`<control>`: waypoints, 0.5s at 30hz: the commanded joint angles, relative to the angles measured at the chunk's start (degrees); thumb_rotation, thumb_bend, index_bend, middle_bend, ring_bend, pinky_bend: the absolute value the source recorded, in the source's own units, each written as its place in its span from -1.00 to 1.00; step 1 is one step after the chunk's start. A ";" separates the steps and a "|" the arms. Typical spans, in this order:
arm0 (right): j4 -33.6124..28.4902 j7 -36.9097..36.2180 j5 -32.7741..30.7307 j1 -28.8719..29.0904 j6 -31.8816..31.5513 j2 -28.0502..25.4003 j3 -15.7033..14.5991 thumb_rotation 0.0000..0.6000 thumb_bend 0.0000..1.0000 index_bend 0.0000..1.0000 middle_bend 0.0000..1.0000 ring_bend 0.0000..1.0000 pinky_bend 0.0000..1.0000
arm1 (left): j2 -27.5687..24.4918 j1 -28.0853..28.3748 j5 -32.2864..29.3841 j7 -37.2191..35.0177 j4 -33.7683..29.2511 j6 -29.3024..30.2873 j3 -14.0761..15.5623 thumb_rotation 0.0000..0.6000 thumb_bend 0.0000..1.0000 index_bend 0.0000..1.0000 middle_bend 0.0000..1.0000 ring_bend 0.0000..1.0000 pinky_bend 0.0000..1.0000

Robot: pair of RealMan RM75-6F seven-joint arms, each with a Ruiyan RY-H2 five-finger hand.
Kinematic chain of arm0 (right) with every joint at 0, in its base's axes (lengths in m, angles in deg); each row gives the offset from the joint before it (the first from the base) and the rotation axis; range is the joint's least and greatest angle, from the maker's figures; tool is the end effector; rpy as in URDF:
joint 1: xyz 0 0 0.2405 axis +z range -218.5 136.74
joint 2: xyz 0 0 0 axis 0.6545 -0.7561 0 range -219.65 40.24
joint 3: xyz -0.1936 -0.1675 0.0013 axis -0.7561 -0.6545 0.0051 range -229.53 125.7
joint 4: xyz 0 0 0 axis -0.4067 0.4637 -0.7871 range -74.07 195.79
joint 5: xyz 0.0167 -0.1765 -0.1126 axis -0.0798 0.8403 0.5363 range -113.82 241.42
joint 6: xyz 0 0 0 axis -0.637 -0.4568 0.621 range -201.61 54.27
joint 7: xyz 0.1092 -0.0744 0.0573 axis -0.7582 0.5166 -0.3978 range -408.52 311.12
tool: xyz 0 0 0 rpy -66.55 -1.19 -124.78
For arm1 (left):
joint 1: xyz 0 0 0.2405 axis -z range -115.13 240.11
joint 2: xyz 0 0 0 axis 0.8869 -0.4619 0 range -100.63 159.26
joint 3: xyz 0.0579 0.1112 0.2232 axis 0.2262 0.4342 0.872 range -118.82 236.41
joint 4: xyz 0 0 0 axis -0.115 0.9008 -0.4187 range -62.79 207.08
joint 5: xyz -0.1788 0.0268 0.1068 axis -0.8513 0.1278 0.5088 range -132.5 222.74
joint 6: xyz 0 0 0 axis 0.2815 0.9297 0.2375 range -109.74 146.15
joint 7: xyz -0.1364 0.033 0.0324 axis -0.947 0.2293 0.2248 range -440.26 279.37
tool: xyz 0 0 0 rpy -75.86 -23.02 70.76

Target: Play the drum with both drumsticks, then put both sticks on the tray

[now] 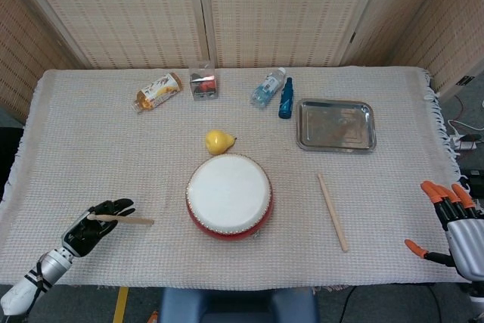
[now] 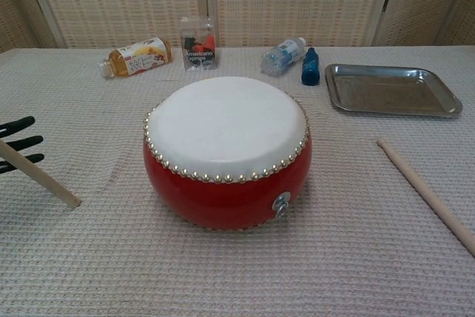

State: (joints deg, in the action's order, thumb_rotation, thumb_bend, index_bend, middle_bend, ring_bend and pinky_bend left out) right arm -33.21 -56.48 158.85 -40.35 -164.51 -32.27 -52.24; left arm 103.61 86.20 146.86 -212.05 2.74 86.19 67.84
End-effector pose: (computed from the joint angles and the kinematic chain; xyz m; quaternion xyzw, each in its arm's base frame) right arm -0.3029 -0.1450 0.1888 0.6090 -0.3822 0.4213 0.5528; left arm -0.3172 0.2363 0.0643 0.1172 0.8714 0.4709 0.0721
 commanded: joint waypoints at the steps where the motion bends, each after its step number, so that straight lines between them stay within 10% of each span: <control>1: -0.08 0.04 0.02 0.01 0.04 -0.05 -0.03 0.67 -0.72 -1.00 -0.85 -1.00 -0.95 | 1.88 1.47 -1.21 -3.70 2.73 -0.83 1.42 1.00 -0.21 0.12 -0.44 -0.69 -0.65; 15: -0.24 0.21 -0.23 0.20 0.54 -0.01 0.02 0.67 -0.72 -1.00 -0.85 -1.00 -0.95 | 2.58 1.72 -11.53 5.59 -3.05 -5.73 -2.07 1.00 -0.21 0.10 -0.22 -0.38 -0.30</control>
State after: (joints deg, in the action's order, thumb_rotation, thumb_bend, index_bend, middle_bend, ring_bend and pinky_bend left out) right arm -33.45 -56.27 158.61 -40.15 -163.97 -32.28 -52.22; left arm 105.90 87.94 136.92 -210.05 1.34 81.18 66.77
